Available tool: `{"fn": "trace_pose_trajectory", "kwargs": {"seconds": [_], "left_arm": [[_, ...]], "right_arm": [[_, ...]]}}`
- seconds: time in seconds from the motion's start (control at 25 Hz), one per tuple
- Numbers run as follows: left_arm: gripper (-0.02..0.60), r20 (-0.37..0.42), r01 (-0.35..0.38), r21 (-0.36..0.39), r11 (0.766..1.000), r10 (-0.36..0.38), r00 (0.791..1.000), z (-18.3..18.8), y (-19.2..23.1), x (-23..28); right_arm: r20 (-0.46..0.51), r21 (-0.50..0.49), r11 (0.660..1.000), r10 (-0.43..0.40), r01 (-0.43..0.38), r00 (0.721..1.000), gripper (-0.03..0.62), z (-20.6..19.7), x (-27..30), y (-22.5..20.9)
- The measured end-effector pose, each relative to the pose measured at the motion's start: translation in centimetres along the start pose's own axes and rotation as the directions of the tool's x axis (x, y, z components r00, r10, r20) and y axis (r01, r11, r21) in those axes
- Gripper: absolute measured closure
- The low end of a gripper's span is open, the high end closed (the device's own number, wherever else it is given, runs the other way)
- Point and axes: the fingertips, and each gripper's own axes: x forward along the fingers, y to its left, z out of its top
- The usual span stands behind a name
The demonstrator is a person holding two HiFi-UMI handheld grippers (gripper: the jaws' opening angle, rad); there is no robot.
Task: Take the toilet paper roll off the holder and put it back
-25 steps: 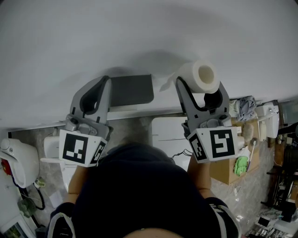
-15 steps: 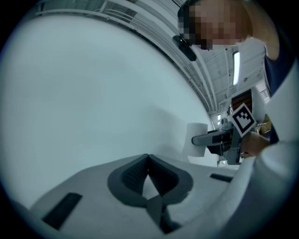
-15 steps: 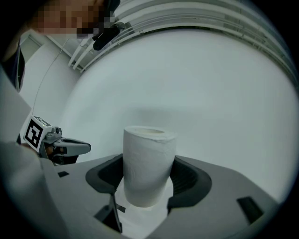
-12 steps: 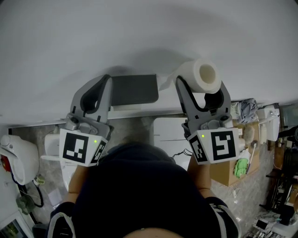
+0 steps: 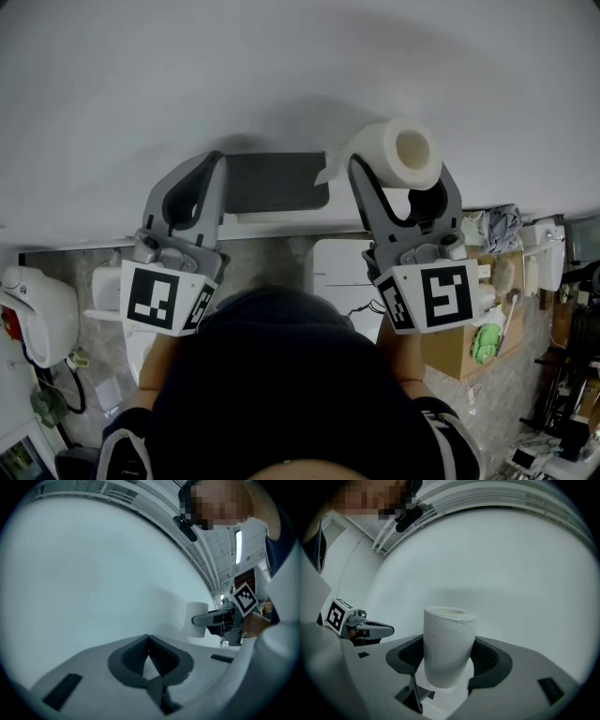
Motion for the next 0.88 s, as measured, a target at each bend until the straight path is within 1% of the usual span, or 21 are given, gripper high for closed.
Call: {"fn": "trace_pose_trajectory", "kwargs": {"seconds": [0.56,0.88], "left_arm": [[0.58,-0.023,-0.063,-0.002,0.998,0.063,0.998,-0.6,2.3,-1.6],[0.58,-0.03,-0.084,0.005,0.996,0.085,0.996,-0.6,1.9,-1.5]], "right_arm": [[0.007,0.015,0.997,0.078,-0.078,0.997,0.284,-0.1,2.2,2.8],[0.002,0.016,0.992,0.122,-0.122,0.993,0.284,-0.6,2.6,3.3]]}}
